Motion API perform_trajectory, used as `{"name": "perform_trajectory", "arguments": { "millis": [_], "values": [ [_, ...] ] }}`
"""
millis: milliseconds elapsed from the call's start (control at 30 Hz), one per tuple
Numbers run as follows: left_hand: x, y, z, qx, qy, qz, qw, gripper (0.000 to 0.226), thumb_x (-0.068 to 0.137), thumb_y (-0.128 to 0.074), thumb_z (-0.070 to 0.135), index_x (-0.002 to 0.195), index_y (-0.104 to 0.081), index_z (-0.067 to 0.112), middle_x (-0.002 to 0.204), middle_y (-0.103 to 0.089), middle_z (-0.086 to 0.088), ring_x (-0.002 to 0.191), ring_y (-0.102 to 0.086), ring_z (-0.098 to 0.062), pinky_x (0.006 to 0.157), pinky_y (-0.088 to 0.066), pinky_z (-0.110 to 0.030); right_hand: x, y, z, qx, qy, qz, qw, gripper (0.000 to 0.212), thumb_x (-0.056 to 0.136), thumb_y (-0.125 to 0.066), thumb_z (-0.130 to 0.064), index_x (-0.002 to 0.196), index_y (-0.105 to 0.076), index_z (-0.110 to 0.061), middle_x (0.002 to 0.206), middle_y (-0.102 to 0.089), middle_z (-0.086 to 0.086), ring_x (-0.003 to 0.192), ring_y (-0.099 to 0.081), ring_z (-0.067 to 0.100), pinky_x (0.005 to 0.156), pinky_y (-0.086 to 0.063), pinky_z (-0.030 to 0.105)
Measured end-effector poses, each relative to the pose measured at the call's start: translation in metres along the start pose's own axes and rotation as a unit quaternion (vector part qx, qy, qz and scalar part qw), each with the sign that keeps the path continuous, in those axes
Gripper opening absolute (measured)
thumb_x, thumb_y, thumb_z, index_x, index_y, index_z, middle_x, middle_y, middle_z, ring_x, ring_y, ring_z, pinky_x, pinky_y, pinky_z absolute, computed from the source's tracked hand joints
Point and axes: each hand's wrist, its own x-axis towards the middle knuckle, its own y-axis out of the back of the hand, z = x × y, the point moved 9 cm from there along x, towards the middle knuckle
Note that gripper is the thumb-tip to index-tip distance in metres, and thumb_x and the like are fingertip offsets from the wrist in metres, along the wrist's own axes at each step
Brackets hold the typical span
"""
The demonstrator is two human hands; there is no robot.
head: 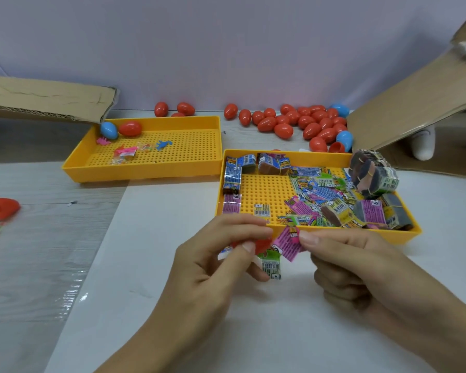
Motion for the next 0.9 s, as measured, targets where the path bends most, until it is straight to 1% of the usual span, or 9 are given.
{"name": "perform_trajectory", "arguments": {
  "millis": [100,200,267,333,467,533,600,700,900],
  "values": [
    [-0.002,-0.007,0.007,0.018,-0.013,-0.025,0.999,0.021,0.085,-0.063,0.029,0.097,-0.079,0.021,0.110,-0.067,0.001,0.082,-0.069,-0.029,0.065,-0.057,-0.024,-0.002,-0.007,0.008,0.058,-0.033,-0.020,0.998,0.050,0.063,-0.077,-0.043,0.066,-0.052,0.000,0.047,-0.018,-0.005,0.040,-0.012,0.009,0.037,-0.018,0.014],
    [-0.001,-0.007,0.009,0.025,-0.018,-0.010,0.999,0.017,0.081,-0.069,0.031,0.092,-0.079,0.023,0.105,-0.067,0.002,0.084,-0.069,-0.025,0.064,-0.057,-0.024,-0.002,-0.008,0.011,0.013,-0.037,-0.013,0.999,0.065,0.066,-0.076,-0.048,0.072,-0.045,0.008,0.048,-0.019,-0.005,0.042,-0.012,0.011,0.037,-0.018,0.017],
    [-0.001,-0.006,0.007,0.015,-0.014,-0.002,1.000,0.017,0.078,-0.071,0.029,0.090,-0.079,0.020,0.104,-0.068,0.001,0.085,-0.069,-0.023,0.064,-0.058,-0.025,-0.002,-0.010,0.009,-0.041,-0.021,-0.011,0.999,0.047,0.072,-0.072,-0.049,0.073,-0.067,-0.002,0.048,-0.019,-0.006,0.043,-0.013,0.012,0.039,-0.016,0.018],
    [-0.001,-0.007,0.005,0.002,-0.006,-0.012,1.000,0.020,0.078,-0.070,0.027,0.091,-0.079,0.015,0.105,-0.068,-0.002,0.087,-0.069,-0.020,0.064,-0.058,-0.024,-0.002,-0.013,0.006,-0.076,-0.009,-0.017,0.997,0.040,0.073,-0.069,-0.049,0.083,-0.077,-0.011,0.047,-0.020,-0.007,0.043,-0.015,0.012,0.041,-0.016,0.019],
    [0.001,-0.004,0.001,-0.009,0.025,-0.024,0.999,0.030,0.079,-0.064,0.032,0.095,-0.079,0.012,0.106,-0.069,-0.007,0.087,-0.070,-0.022,0.068,-0.056,-0.023,-0.003,-0.016,0.002,-0.078,-0.001,-0.043,0.996,0.040,0.067,-0.074,-0.051,0.071,-0.073,-0.011,0.047,-0.022,-0.007,0.043,-0.017,0.012,0.041,-0.019,0.020],
    [0.001,-0.005,0.002,-0.003,0.024,-0.030,0.999,0.028,0.078,-0.065,0.032,0.092,-0.078,0.011,0.105,-0.070,-0.006,0.094,-0.070,-0.020,0.073,-0.055,-0.023,-0.003,-0.018,0.003,-0.071,-0.007,-0.058,0.996,0.035,0.067,-0.074,-0.050,0.062,-0.070,-0.016,0.047,-0.021,-0.006,0.043,-0.015,0.013,0.042,-0.017,0.020],
    [0.001,-0.008,0.003,-0.004,0.019,-0.042,0.999,0.023,0.076,-0.068,0.028,0.085,-0.077,0.009,0.102,-0.071,-0.006,0.099,-0.068,-0.017,0.074,-0.053,-0.020,-0.004,-0.018,0.004,-0.052,-0.013,-0.066,0.996,0.038,0.069,-0.073,-0.048,0.050,-0.056,-0.019,0.048,-0.019,-0.007,0.043,-0.013,0.012,0.043,-0.014,0.021],
    [0.000,-0.012,0.001,-0.012,0.036,-0.058,0.998,0.019,0.073,-0.071,0.028,0.078,-0.078,0.010,0.100,-0.070,-0.005,0.092,-0.067,-0.013,0.069,-0.053,-0.020,-0.003,-0.014,0.006,-0.035,-0.022,-0.053,0.998,0.047,0.068,-0.074,-0.047,0.052,-0.040,-0.019,0.049,-0.018,-0.006,0.042,-0.012,0.012,0.043,-0.013,0.020],
    [0.002,-0.012,-0.004,-0.026,0.068,-0.066,0.995,0.014,0.067,-0.078,0.030,0.068,-0.078,0.016,0.099,-0.071,-0.003,0.094,-0.069,-0.014,0.071,-0.053,-0.022,-0.002,-0.016,0.005,-0.077,-0.009,-0.060,0.995,0.034,0.066,-0.071,-0.051,0.058,-0.062,-0.019,0.046,-0.024,-0.007,0.043,-0.016,0.012,0.042,-0.017,0.019]
  ]
}}
